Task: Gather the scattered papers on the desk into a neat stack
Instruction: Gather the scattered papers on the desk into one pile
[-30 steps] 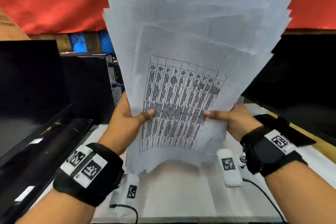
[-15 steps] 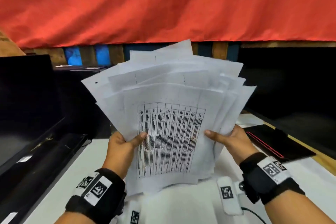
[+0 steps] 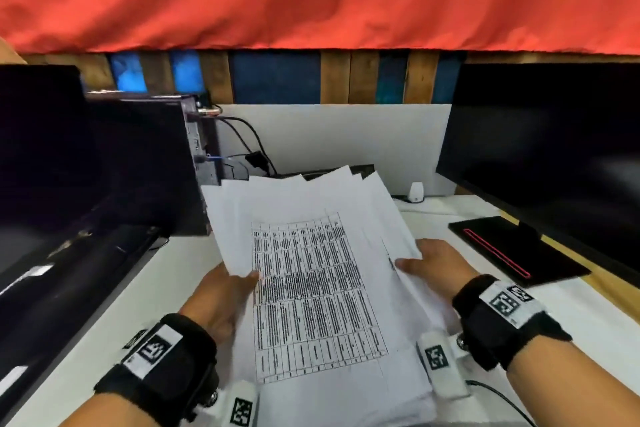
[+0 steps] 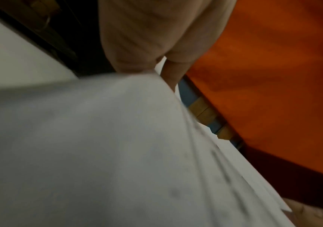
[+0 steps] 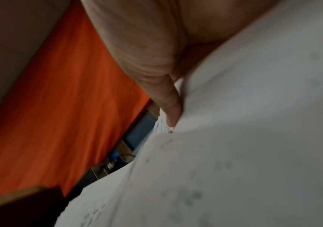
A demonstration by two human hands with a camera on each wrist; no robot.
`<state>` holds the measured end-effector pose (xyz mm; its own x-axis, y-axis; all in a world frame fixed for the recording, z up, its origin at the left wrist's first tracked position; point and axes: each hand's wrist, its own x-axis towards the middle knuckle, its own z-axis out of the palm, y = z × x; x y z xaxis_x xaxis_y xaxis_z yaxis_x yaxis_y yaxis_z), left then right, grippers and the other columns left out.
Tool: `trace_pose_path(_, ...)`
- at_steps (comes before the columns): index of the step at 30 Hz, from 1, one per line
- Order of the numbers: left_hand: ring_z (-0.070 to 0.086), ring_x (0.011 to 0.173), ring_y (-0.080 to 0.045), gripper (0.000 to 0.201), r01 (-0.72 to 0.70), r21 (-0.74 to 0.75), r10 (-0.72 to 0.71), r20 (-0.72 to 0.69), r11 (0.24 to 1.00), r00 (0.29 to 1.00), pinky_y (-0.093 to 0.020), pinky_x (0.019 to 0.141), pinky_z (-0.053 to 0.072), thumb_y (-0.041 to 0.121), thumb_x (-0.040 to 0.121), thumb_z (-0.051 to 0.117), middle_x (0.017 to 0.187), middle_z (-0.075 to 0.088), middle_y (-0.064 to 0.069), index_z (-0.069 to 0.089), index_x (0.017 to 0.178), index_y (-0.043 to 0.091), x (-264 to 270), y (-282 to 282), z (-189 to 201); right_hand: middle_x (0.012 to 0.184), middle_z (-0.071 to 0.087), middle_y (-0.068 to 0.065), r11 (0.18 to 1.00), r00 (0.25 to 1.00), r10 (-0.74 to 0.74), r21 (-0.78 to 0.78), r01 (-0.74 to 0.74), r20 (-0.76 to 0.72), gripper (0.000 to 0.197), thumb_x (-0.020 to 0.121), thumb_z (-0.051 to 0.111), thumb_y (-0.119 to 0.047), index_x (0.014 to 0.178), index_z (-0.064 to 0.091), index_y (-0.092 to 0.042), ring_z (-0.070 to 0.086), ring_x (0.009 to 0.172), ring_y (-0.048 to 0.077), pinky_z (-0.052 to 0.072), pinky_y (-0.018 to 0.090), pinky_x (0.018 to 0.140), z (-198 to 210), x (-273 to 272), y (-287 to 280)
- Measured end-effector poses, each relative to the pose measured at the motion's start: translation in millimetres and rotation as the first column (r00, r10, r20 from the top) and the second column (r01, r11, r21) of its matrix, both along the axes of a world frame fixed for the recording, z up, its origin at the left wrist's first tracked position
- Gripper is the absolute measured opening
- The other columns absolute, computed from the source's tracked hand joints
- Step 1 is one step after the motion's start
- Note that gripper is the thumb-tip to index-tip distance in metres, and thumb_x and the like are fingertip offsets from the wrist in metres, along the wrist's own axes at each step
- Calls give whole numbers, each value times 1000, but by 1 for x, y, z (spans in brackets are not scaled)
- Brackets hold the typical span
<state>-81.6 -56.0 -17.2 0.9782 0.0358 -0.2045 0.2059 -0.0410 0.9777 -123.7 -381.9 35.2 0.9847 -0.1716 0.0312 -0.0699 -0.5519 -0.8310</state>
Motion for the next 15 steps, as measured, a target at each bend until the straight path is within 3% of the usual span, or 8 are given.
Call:
trace_pose_path(2,65,102,-31,28,5,71,1,-84,997,996,-51,95,48,21,92,62,106,72,-10,62,117,10,0,2,-28,76,64,6,997,996,-25,-79,19,-83,13,82,70,-15,72,63,-10,58,69,21,40,23,58,-19,4,3)
trace_pose_path(4,67,99,-34,31,48,121,-28,-159,991,987,-52,93,52,19,90,62,105,72,-13,60,118,7,-9,0,-41,82,62,9,986,988,-28,-167,3,-150,13,83,70,-17,80,65,-5,58,79,23,38,24,64,-33,7,6)
trace_pose_path(8,61,84,-31,14,1,94,22,-239,996,971,-45,86,54,3,95,54,97,61,-18,52,108,3,-19,-1,-56,92,58,7,956,991,-85,-287,53,-101,31,85,67,-20,105,66,4,59,99,27,34,21,72,-32,11,12)
trace_pose_path(11,53,58,-24,8,-27,88,52,-297,996,954,-34,59,50,8,97,54,69,55,-14,50,96,2,-20,0,-56,112,65,20,888,994,-102,-448,105,30,16,90,59,-18,99,64,-6,58,110,31,37,24,78,-7,3,20)
trace_pose_path(13,47,49,-21,15,-45,65,66,-363,997,930,-28,52,41,15,96,56,60,51,-14,51,92,2,-18,3,-58,103,66,24,810,976,-107,-553,196,189,17,92,53,-15,96,64,-2,61,100,35,40,29,74,21,-7,24)
trace_pose_path(15,53,57,-23,15,-60,47,72,-356,997,932,-31,55,46,16,96,57,70,57,-16,55,93,1,-22,3,-56,87,64,26,765,898,-84,-550,335,431,16,92,49,-12,90,60,1,62,85,39,43,33,69,57,-19,25)
